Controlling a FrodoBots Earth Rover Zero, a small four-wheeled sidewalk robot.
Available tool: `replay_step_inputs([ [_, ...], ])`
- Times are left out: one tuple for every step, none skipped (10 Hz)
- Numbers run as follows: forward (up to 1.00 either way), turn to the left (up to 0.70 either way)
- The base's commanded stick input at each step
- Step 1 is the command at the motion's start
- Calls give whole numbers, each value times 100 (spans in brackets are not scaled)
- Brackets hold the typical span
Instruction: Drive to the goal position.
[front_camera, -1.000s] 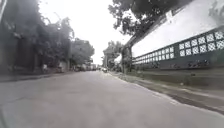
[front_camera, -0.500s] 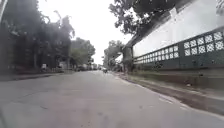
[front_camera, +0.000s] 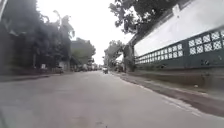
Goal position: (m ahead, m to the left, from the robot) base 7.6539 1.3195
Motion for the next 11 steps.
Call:
replay_step_inputs([
  [50,0],
  [50,0],
  [50,0],
  [50,0],
  [50,0],
  [50,0],
  [50,0],
  [50,0],
  [50,0],
  [50,0],
  [50,0],
])
